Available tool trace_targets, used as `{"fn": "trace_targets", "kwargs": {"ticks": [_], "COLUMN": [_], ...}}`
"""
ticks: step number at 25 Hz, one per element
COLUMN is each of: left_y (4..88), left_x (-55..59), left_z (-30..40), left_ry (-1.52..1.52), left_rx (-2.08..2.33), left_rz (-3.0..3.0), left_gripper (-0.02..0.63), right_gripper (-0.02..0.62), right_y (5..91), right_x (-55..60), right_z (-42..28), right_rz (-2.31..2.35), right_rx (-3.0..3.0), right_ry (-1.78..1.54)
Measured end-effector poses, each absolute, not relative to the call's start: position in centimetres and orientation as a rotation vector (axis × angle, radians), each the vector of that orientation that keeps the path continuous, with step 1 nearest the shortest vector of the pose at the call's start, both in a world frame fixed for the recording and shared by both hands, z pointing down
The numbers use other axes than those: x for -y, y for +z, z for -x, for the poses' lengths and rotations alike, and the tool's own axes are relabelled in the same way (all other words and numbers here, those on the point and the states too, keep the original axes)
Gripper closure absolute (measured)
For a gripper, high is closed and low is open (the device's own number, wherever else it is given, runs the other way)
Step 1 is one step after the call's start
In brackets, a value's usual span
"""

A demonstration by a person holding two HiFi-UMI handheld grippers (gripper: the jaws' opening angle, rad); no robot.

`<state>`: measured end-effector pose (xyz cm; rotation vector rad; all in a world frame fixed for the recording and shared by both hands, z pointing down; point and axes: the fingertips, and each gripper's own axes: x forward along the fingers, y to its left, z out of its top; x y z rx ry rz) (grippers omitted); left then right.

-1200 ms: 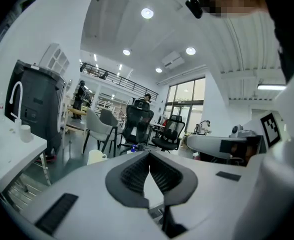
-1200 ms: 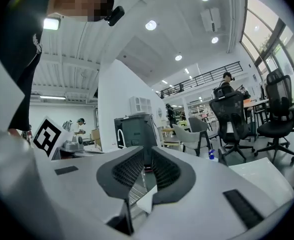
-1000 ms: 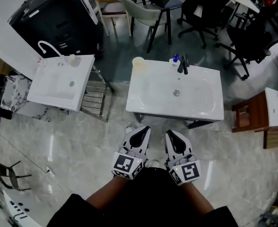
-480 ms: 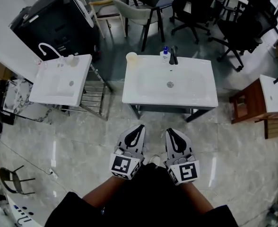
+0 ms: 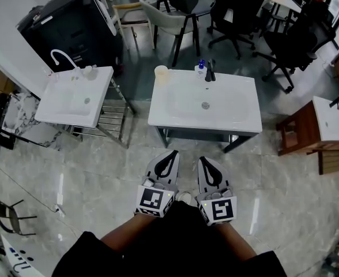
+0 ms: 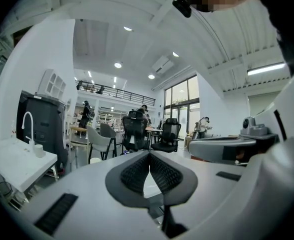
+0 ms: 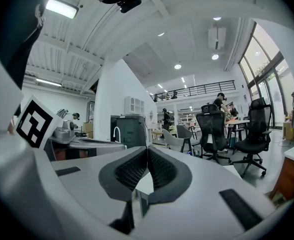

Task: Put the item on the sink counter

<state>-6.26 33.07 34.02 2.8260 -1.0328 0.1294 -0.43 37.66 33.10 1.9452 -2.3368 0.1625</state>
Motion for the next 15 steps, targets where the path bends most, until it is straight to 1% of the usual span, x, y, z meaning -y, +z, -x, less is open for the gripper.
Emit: {"fn": "trace_targets", "kwargs": {"ticks": [8, 15], "left_y": [34.0, 35.0], "left_x": [-32.9, -33.1], "left_z": [6.8, 5.9], "left_ry": [0.133, 0.139], "left_rx": [1.044, 1.033], "left_rz": [-2.82, -2.8], "left_gripper": [0.591, 0.591], "right_gripper": [0.565, 0.565], "right_y": [33.5, 34.1], "right_x": [-37.7, -36.8], "right_z": [0.7, -1.0], "right_rz": [-1.947, -1.991], "right_rx": [2.314, 2.245], "right_ry": [0.183, 0.181]}}
